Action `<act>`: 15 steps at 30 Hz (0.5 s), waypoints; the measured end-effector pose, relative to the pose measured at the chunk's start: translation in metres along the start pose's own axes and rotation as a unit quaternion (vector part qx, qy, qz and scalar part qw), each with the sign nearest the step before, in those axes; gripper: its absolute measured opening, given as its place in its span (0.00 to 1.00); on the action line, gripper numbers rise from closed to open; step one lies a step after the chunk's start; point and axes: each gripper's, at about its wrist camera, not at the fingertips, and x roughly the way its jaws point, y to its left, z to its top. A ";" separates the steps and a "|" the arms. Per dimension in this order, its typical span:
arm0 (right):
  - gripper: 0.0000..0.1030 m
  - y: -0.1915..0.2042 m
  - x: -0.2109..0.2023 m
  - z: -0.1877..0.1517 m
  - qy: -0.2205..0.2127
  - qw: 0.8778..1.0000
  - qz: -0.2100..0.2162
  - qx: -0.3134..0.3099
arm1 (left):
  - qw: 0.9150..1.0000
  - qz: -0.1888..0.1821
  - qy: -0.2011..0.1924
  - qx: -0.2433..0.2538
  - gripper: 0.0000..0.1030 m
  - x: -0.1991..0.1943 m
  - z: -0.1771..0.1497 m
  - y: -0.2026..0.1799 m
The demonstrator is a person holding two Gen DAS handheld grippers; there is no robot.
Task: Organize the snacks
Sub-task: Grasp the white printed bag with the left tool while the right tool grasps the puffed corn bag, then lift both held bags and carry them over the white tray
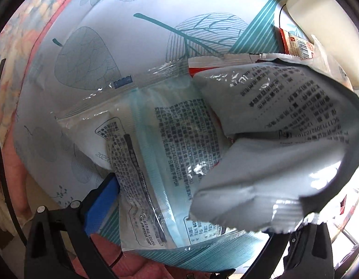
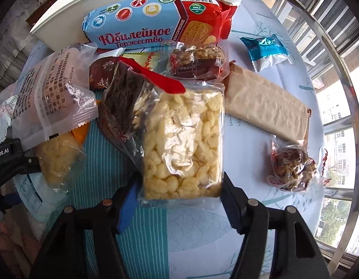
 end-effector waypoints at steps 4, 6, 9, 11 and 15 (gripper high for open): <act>0.63 -0.003 -0.003 -0.007 0.007 1.000 0.003 0.006 | 1.000 0.000 -0.004 0.002 0.93 -0.002 -0.005 0.005; 0.63 -0.007 -0.006 -0.015 0.009 1.000 0.002 0.009 | 1.000 0.000 -0.005 0.000 0.92 -0.002 -0.011 0.007; 0.63 -0.010 -0.008 -0.022 0.010 1.000 0.005 0.016 | 1.000 -0.003 -0.001 -0.003 0.91 -0.002 -0.022 0.013; 0.63 -0.011 -0.010 -0.024 0.009 1.000 0.007 0.021 | 1.000 -0.004 0.001 -0.006 0.91 -0.003 -0.025 0.016; 0.62 -0.022 -0.026 -0.032 0.000 1.000 0.009 0.023 | 1.000 -0.008 0.005 -0.011 0.90 -0.003 -0.038 0.023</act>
